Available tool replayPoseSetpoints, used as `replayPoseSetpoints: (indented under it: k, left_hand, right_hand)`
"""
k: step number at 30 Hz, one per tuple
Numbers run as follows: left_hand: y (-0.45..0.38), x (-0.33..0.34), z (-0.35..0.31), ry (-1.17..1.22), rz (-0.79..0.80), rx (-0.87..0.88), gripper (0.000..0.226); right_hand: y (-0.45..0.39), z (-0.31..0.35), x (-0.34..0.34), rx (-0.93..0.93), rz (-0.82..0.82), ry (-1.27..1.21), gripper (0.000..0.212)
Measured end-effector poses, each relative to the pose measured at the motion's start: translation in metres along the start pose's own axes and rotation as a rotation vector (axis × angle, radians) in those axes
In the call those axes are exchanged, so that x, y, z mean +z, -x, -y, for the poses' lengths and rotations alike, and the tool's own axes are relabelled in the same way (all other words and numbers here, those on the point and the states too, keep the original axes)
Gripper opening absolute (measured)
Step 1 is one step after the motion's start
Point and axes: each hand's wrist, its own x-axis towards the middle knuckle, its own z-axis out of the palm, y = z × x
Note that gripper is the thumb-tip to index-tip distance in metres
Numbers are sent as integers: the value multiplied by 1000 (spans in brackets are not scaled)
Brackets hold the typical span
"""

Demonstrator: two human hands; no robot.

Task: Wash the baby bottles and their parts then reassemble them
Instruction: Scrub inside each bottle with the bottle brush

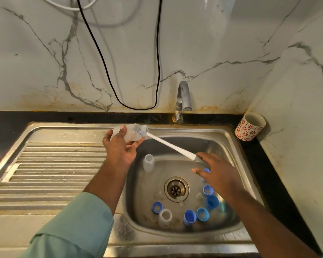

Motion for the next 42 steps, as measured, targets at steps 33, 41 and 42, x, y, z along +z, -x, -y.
replayPoseSetpoints:
  k: [33, 41, 42]
  left_hand:
    - [0, 9, 7, -19, -11, -19, 56]
    - [1, 11, 8, -32, 10, -16, 56]
    - [1, 12, 9, -35, 12, -16, 56]
  right_hand:
    - [10, 0, 21, 53, 41, -156, 31]
    - [8, 2, 14, -31, -67, 178, 37]
    - [9, 4, 15, -18, -11, 145, 35]
